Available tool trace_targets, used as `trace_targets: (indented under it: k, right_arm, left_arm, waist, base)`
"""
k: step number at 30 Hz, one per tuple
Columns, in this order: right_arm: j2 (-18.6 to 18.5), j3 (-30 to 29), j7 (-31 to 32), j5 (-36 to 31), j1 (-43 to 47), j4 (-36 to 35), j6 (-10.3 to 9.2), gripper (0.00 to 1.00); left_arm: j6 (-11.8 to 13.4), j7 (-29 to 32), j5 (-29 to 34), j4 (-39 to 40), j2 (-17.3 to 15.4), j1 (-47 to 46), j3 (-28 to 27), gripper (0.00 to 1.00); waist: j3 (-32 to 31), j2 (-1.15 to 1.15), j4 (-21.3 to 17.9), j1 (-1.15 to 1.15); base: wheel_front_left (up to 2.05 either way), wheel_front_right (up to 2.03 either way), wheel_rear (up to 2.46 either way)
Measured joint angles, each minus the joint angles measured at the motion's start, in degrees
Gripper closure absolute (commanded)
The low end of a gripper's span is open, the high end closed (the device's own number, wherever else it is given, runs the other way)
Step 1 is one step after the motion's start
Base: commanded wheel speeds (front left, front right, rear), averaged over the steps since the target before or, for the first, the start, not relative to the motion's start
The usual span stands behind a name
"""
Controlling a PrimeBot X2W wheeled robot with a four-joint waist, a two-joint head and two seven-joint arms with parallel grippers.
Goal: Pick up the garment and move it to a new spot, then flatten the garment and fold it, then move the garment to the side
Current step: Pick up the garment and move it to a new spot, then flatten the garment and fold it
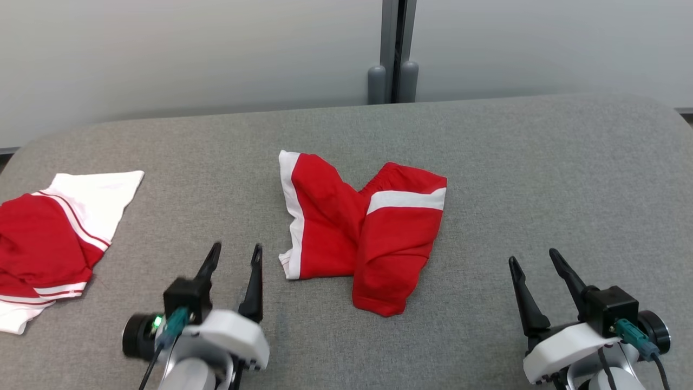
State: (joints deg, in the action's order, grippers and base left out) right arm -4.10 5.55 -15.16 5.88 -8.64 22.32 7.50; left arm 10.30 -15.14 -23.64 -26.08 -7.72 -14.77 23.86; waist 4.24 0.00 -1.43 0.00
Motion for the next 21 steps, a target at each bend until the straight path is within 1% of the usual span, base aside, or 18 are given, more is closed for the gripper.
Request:
trace_targets:
  k: [4, 10, 15, 21]
  right_arm:
    - [-0.02, 0.21, 0.00, -0.31, 1.06, 0.64, 0.00, 0.00]
    - [0.09, 0.82, 0.00, -0.32, 2.47, 1.16, 0.00, 0.00]
    - [0.30, 2.04, 0.00, -0.30, 3.28, 1.51, 0.00, 0.00]
    - [0.31, 2.86, 0.00, 0.07, 3.23, 1.34, 0.00, 0.00]
  left_arm:
    - [-1.23, 0.00, 3.31, 1.42, 0.97, 6.22, -5.42, 0.00]
    - [-3.54, 0.00, 7.27, 3.28, 2.70, 11.80, -11.66, 0.00]
    - [-4.79, 0.00, 9.55, 4.16, 3.87, 14.43, -15.13, 0.00]
    - [-6.30, 0.00, 11.17, 4.01, 4.74, 14.57, -16.13, 0.00]
  waist:
    - [-1.55, 0.00, 0.29, 0.00]
    - [-3.22, 0.00, 0.27, 0.00]
    - [-3.53, 0.00, 0.40, 0.00]
    - [-2.96, 0.00, 1.72, 0.00]
  base:
    - [0.00, 0.00, 0.00]
    - [0.00, 0.00, 0.00]
    - [0.00, 0.00, 0.00]
    - [0.00, 0.00, 0.00]
